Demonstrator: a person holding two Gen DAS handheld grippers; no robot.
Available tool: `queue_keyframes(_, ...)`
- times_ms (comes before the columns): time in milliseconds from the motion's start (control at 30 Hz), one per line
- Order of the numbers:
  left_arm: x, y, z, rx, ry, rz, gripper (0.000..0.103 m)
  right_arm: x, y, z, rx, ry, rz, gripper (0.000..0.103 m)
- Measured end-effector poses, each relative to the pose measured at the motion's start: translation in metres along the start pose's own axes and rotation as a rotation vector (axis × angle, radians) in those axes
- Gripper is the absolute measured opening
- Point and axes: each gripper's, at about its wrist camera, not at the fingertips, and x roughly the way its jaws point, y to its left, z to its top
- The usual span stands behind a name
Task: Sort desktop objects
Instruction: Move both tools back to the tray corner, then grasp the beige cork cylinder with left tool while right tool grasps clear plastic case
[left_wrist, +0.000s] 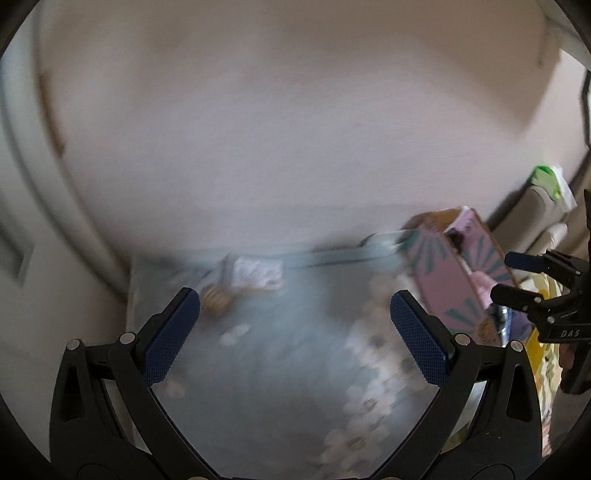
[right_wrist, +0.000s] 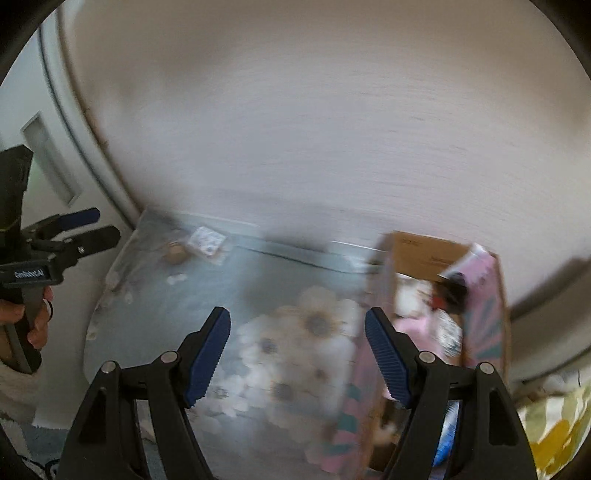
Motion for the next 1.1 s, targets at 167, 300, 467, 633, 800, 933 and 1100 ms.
queue_keyframes(167,-0.003,0.037,-0.026,-0.048,0.012,0.03,0.103,0.028,0.031,0.01,-0.059,0.013,0.085,0.071)
queue_keyframes(300,0.002,0.061,-0.053,-0.077,0.025,0.05,0.102,0.055,0.05,0.013,-0.097,0.029,0.129,0.071)
queue_keyframes(467,0.027,0.073,-0.069,-0.109,0.033,0.034,0.102,0.104,0.075,0.02,-0.107,0.071,0.167,0.071)
queue_keyframes(633,0.071,0.066,-0.055,0.008,0.017,0.032,0.102,0.157,0.09,0.04,-0.19,0.049,0.211,0.071)
queue_keyframes(800,0.119,0.071,-0.044,0.133,0.036,0.007,0.098,0.204,0.097,0.052,-0.381,0.085,0.205,0.071)
queue_keyframes(933,0.141,0.074,-0.044,0.187,0.052,-0.016,0.09,0.224,0.11,0.053,-0.508,0.081,0.176,0.071)
queue_keyframes(1100,0.152,0.085,-0.044,0.187,0.075,-0.066,0.074,0.235,0.117,0.056,-0.574,0.082,0.154,0.071)
